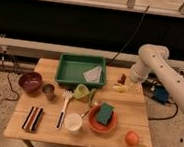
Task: Place banana in table surface
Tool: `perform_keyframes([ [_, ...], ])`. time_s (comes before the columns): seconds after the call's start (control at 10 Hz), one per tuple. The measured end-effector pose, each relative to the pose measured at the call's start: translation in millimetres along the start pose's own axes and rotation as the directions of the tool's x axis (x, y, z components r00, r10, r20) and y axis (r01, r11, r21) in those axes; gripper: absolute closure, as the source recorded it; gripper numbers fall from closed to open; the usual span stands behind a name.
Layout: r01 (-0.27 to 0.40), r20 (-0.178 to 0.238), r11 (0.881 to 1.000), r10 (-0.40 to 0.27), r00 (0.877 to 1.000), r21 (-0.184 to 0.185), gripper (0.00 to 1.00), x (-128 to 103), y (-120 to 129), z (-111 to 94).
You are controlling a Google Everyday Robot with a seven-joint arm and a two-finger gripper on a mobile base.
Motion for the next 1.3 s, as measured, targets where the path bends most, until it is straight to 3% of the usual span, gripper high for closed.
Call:
perform_keyframes([
  [0.1, 0.000, 0.000, 1.000, 0.000, 1.000, 0.022, 1.00, 1.9, -2.7, -12.0],
  [0.5, 0.006, -0.003, 0.999, -0.006, 1.000, 0.039, 1.00, 4.8, -1.5, -11.3],
  [0.7, 0.000, -0.006, 1.000, 0.000, 1.000, 0.027, 1.00, 6.5, 1.9, 3.1],
  [0.8, -0.009, -0.010, 1.000, 0.010, 1.000, 0.006, 1.00, 9.6, 5.0, 20.0],
  [1.3, -0.036, -0.019, 0.996, 0.035, 0.999, -0.076, 1.00, 11.8, 17.3, 64.1],
])
